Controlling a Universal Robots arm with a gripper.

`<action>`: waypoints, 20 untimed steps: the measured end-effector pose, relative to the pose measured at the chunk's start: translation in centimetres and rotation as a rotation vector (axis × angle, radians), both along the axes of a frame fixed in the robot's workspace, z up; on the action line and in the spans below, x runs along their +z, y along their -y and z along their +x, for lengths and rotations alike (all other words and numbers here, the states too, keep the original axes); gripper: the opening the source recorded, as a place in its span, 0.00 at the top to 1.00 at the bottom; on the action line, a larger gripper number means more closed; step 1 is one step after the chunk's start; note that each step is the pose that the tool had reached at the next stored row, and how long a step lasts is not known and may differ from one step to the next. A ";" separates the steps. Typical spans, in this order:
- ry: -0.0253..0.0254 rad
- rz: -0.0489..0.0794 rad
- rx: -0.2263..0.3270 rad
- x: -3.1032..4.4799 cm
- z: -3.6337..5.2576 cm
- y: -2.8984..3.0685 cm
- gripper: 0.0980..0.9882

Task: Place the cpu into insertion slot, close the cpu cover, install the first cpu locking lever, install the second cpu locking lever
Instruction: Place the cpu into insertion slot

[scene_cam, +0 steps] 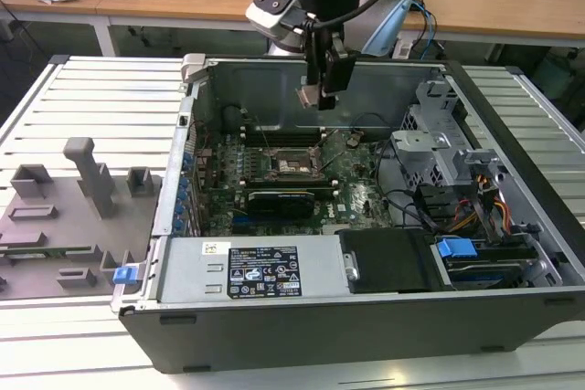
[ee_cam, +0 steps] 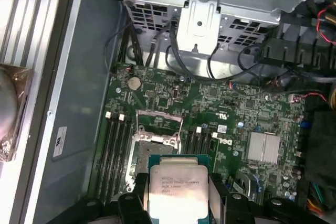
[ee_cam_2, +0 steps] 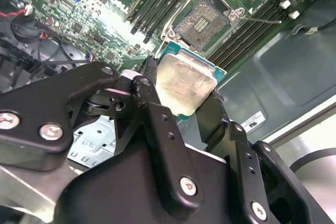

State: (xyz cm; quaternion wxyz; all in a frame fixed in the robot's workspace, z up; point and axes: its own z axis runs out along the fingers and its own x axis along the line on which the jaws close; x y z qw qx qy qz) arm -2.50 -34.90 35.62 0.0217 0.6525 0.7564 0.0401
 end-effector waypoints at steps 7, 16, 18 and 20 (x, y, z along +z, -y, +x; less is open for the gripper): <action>-0.0002 -0.001 -0.150 -0.42 0.00 0.00 0.50; -0.0004 -0.001 -0.150 -1.54 -0.07 0.00 0.50; -0.0003 -0.001 -0.150 -1.74 -0.09 0.00 0.50; -0.0004 -0.001 -0.150 -1.96 -0.16 0.00 0.50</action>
